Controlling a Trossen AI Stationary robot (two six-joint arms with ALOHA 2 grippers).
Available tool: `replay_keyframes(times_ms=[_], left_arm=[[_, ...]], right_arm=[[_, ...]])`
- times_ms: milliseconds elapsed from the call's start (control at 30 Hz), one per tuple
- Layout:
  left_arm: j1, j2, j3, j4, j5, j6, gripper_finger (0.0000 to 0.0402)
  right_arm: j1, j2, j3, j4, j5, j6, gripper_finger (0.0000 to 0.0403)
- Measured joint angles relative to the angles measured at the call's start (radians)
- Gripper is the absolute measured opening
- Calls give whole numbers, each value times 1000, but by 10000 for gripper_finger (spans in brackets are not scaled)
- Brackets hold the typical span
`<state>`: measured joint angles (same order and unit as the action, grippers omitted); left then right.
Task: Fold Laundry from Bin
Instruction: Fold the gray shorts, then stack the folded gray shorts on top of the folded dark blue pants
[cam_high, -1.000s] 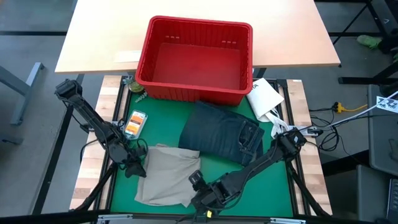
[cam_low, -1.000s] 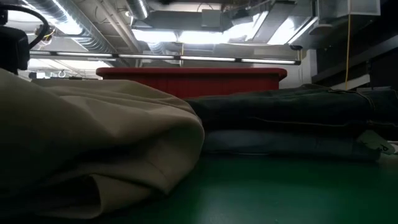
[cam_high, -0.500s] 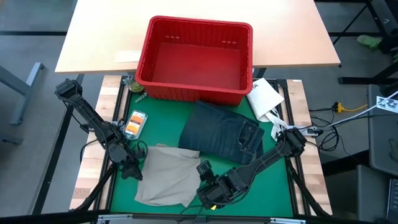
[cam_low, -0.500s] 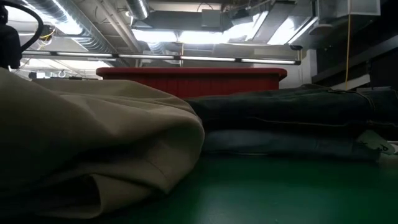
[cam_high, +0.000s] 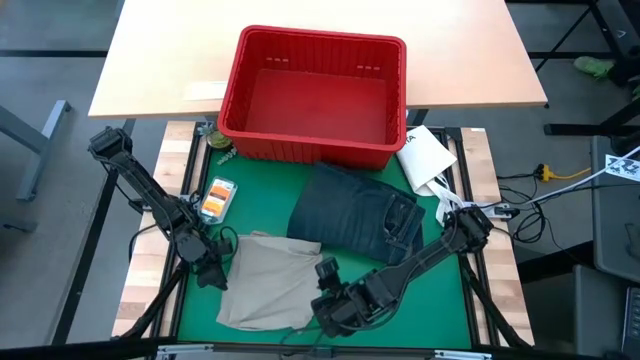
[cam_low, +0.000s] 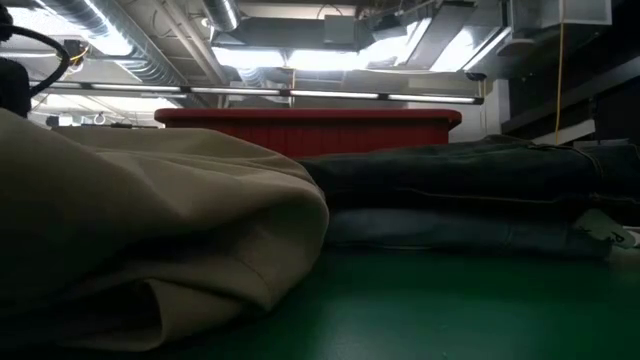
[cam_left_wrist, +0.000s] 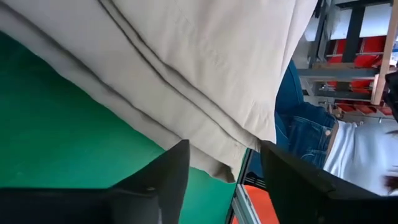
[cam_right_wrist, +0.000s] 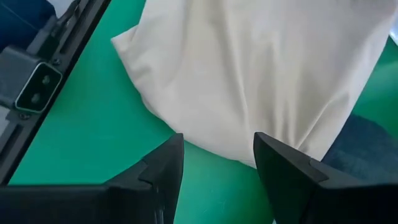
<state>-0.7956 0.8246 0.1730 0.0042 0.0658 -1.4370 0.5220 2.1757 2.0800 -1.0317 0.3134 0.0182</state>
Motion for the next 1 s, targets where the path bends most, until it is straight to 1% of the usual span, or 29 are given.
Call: replay_keyframes(times_ms=[133, 267, 533, 767, 900, 1000], left_arm=[[0, 0, 0, 1, 0, 0, 219], [0, 0, 0, 1, -1, 0, 237], [0, 0, 0, 2, -30, -1, 234], [0, 0, 0, 2, -30, 0, 233], [0, 0, 0, 2, -30, -4, 233], [0, 0, 0, -11, -31, -71, 233]], right_arm=[[-14, 0, 0, 0, -5, 28, 195], [-39, 0, 0, -9, -39, 54, 195], [-73, 0, 0, -25, -47, 117, 195], [-72, 0, 0, -11, -36, 119, 196], [-72, 0, 0, -24, -44, 162, 196], [-73, 4, 0, -43, -44, 197, 196]])
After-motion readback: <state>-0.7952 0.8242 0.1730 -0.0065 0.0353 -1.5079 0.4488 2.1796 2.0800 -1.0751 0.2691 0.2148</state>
